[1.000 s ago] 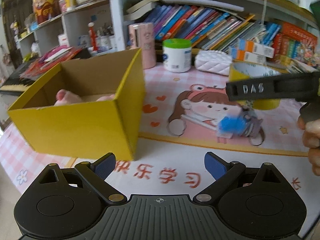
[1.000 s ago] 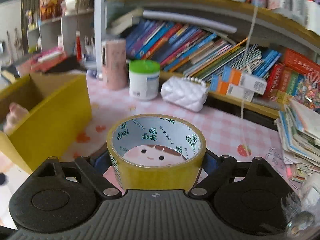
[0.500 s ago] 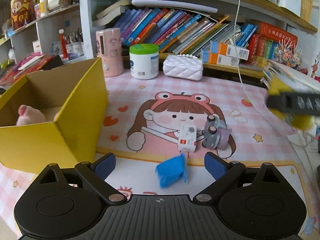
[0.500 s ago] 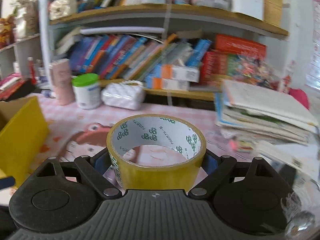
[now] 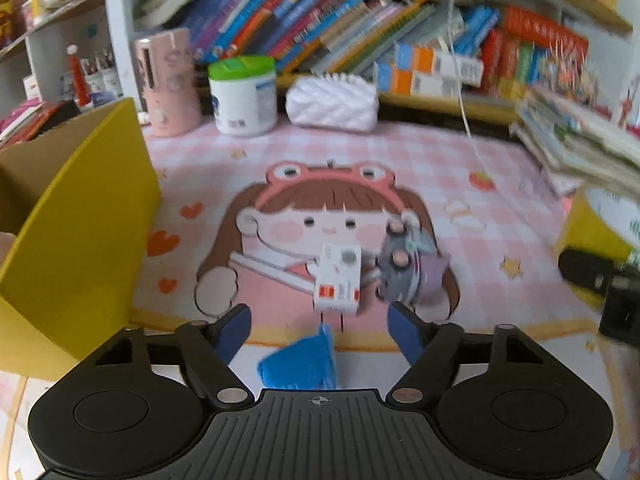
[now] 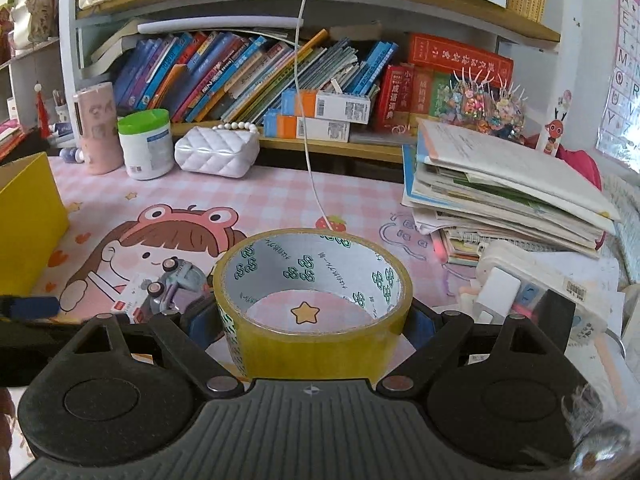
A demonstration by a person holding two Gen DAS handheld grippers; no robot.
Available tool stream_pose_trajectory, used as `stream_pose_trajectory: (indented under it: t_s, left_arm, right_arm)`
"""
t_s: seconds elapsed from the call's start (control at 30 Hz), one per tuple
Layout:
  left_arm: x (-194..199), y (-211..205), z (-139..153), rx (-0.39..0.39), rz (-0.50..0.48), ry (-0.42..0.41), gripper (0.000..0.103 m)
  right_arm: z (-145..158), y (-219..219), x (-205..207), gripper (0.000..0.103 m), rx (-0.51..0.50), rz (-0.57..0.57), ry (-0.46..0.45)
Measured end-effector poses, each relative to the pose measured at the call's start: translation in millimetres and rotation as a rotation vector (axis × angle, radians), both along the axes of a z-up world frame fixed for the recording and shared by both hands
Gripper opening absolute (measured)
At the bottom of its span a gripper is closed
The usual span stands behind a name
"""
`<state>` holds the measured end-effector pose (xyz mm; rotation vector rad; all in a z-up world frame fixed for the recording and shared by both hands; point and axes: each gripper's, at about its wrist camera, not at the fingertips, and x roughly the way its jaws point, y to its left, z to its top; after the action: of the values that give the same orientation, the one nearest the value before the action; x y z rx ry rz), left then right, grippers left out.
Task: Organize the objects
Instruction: 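Grasp the yellow tape roll with the right tool while the left tool grasps the blue piece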
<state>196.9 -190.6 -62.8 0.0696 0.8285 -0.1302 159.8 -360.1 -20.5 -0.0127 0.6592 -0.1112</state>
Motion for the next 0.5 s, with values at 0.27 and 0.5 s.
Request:
stream_pose_trajectory:
  t_s: [0.27, 0.5]
  left_arm:
    - [-1.3, 5.9, -19.2, 0.016, 0.044, 0.077, 0.050]
    - [-9.1, 10.1, -12.8, 0.001, 0.034, 0.046, 0.038]
  right_arm:
    - [-6.7, -0.4, 6.0, 0.089, 0.018, -0.003, 0.035]
    - [-5.6, 12.6, 1.7, 0.089, -0.003, 0.016, 0.037]
